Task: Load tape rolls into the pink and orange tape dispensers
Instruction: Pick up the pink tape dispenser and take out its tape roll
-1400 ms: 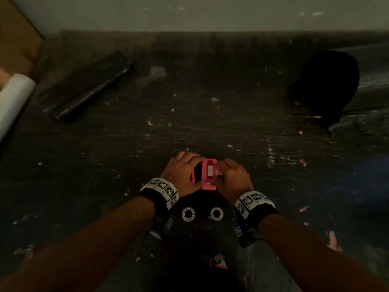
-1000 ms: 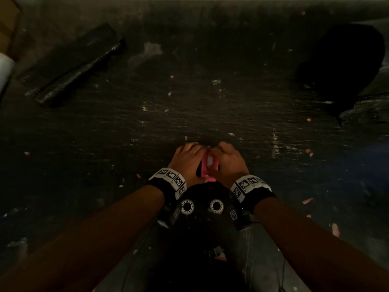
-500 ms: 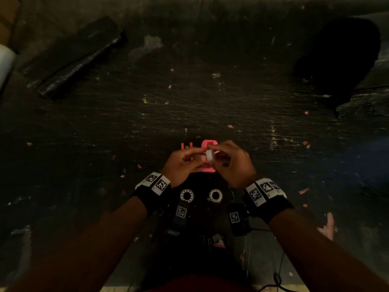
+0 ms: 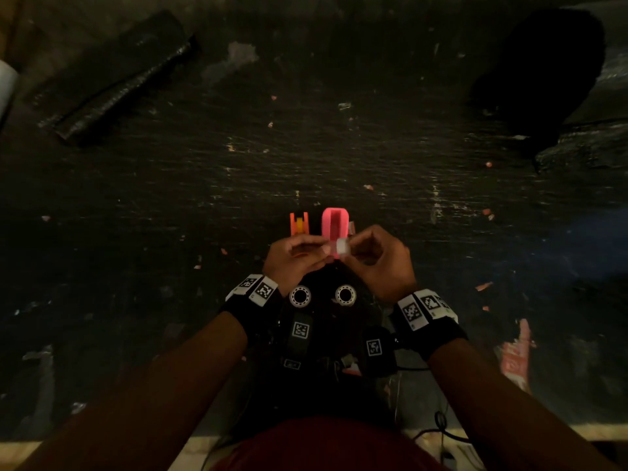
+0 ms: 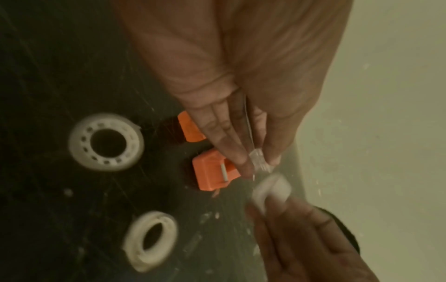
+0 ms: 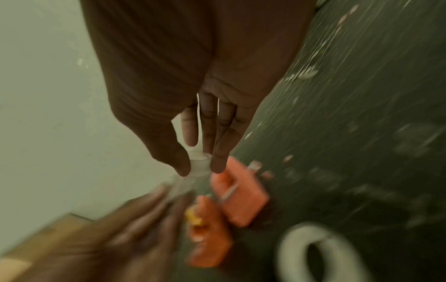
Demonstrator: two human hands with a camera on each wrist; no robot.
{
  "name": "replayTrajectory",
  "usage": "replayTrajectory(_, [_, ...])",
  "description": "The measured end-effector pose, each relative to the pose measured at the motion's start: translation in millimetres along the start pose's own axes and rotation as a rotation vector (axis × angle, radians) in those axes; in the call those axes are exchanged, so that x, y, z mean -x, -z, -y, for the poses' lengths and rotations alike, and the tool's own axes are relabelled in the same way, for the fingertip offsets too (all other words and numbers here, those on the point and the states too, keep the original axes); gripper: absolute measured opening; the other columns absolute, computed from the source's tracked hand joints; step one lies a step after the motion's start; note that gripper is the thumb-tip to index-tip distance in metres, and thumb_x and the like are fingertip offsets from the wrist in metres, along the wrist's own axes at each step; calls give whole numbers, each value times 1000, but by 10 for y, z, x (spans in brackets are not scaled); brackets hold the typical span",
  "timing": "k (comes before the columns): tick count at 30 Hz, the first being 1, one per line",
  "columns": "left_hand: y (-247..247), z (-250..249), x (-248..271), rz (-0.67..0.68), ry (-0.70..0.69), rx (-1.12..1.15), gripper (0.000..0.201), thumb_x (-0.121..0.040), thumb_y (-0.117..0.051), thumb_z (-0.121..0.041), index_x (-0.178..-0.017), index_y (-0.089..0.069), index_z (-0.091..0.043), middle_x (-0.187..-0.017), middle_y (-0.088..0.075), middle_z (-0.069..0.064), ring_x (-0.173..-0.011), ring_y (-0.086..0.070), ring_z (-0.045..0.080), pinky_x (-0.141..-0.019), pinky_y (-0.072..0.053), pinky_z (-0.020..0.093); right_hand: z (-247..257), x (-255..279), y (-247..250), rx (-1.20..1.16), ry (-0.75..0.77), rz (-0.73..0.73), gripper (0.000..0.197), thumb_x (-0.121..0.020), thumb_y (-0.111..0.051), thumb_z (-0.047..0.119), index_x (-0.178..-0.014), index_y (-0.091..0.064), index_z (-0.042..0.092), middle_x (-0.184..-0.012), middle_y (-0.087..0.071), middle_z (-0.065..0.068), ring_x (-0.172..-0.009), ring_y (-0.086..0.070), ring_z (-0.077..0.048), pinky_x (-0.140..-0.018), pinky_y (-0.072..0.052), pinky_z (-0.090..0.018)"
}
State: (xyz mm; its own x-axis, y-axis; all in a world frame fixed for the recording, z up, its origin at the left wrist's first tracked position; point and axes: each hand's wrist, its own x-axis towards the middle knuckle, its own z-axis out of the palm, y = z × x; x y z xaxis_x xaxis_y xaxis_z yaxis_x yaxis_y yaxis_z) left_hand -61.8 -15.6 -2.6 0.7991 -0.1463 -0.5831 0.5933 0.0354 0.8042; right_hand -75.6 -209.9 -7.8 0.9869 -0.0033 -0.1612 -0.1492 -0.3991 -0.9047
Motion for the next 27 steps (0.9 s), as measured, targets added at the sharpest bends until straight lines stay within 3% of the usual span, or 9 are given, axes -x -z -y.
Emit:
replayTrajectory(3, [43,69,33,-45,-57,-112,24,-91,-72,-8,-115,-72,-8,-106,-78,11,-95,-77,20,-82,-62,27,-233,34,149,275,-76,16,33,-78,-84,22,-100,-60,26,-96,-70,7,-85,-70,-10,-72,-60,-27])
replayTrajectory(5, [96,130,54,-55,-77,-136,23,-91,-71,-4,-114,-72,-7,-103,-78,11,-89,-77,14,-77,-60,23,-406,75,240,537,-73,73,28,-78,-78,19,-100,-61,22,-100,-67,-1,-87,-68,-22,-72,-59,-39])
replayTrajectory(8, [171,202,96,-47,-110,-174,24,-90,-70,3,-112,-72,-5,-103,-77,14,-84,-76,11,-74,-58,19,-552,163,293,695,-50,125,20,-79,-73,18,-97,-64,15,-102,-63,-9,-89,-67,-34,-71,-56,-40])
replayTrajectory(11, [225,246,129,-38,-128,-218,26,-88,-70,6,-113,-72,-4,-102,-77,12,-86,-76,9,-80,-60,20,-576,249,295,770,31,150,47,-70,-80,26,-113,-62,16,-116,-57,-9,-103,-60,-33,-85,-53,-44])
replayTrajectory(14, [257,284,173,-39,-140,-248,26,-87,-71,6,-109,-73,-8,-100,-77,3,-86,-75,2,-83,-59,20,-456,370,191,706,123,214,58,-68,-81,33,-120,-59,20,-122,-54,-6,-106,-59,-27,-88,-53,-42])
replayTrajectory(18, [272,357,207,-36,-132,-265,27,-87,-73,4,-106,-74,-14,-100,-78,0,-92,-76,5,-85,-57,21,-404,480,-93,630,97,394,62,-72,-78,25,-130,-56,21,-130,-52,-5,-111,-60,-28,-86,-56,-41])
replayTrajectory(22, [307,369,260,-44,-147,-254,31,-85,-75,3,-99,-75,-25,-104,-79,4,-103,-75,23,-94,-57,35,-398,446,-182,426,-13,278,42,-76,-77,13,-116,-66,17,-115,-62,-4,-96,-67,-25,-81,-58,-42])
replayTrajectory(24, [334,360,283,-55,-146,-254,30,-85,-75,2,-99,-75,-25,-105,-79,5,-104,-75,24,-95,-57,37,-368,409,-153,278,-55,210,39,-74,-83,13,-111,-68,17,-104,-69,1,-88,-69,-14,-80,-60,-36])
replayTrajectory(27, [370,374,297,-73,-129,-230,30,-85,-76,2,-99,-76,-25,-103,-80,5,-103,-75,23,-95,-58,38,-270,381,-105,99,-102,175,36,-76,-85,16,-109,-70,19,-99,-74,5,-90,-71,-6,-82,-60,-25])
